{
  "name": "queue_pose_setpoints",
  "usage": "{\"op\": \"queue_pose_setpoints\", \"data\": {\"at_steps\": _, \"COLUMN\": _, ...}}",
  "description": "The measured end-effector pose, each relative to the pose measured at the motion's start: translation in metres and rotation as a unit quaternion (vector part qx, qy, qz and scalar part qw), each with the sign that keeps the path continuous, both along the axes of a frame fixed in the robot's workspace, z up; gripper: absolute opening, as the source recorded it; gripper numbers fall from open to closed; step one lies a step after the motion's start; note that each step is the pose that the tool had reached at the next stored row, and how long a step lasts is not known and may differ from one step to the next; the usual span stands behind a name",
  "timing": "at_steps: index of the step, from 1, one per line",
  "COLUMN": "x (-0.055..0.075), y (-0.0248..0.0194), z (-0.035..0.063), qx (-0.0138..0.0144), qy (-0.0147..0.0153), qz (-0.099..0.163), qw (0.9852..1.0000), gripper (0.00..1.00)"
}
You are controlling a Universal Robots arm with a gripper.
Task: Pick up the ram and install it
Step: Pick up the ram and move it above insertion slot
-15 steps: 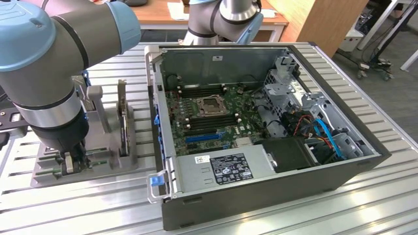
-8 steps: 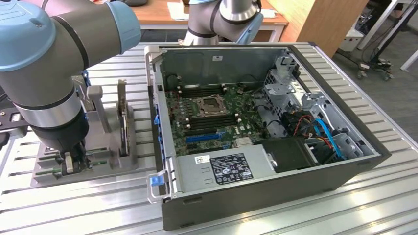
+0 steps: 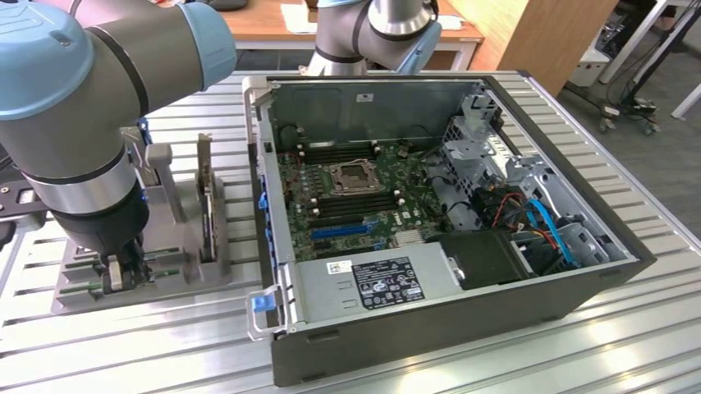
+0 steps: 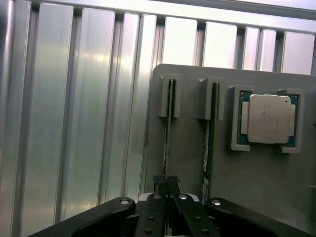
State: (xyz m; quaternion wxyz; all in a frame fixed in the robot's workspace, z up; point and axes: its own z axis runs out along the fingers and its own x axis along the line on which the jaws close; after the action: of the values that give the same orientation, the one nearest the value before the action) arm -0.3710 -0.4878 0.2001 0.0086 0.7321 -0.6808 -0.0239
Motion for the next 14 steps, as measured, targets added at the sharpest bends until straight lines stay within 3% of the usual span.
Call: {"op": "queue_pose_setpoints", "data": {"at_steps": 14, "x": 0.0000, "y": 0.0000, "z": -0.0003, "qx": 0.0000, "qy": 0.0000, "qz": -0.013, "qw": 0.9999, "gripper": 0.12}}
